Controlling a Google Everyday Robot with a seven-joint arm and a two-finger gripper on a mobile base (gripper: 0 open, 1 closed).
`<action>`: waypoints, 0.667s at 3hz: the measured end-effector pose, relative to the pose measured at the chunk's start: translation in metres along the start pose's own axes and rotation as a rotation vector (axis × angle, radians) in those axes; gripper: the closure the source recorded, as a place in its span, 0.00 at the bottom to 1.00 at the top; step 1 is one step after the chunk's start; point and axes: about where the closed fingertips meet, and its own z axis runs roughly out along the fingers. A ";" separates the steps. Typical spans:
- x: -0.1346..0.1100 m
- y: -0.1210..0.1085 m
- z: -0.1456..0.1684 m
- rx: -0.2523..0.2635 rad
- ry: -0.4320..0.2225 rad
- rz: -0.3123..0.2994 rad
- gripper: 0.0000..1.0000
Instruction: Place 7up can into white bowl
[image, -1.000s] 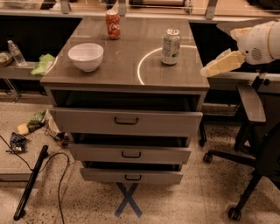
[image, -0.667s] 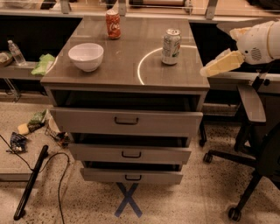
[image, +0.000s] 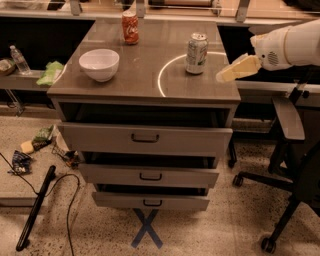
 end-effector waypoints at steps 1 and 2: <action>-0.016 -0.008 0.051 -0.026 -0.034 0.057 0.00; -0.037 -0.008 0.094 -0.055 -0.076 0.076 0.03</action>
Offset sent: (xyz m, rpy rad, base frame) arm 0.0927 0.0814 -0.0151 0.1447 0.0254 0.0236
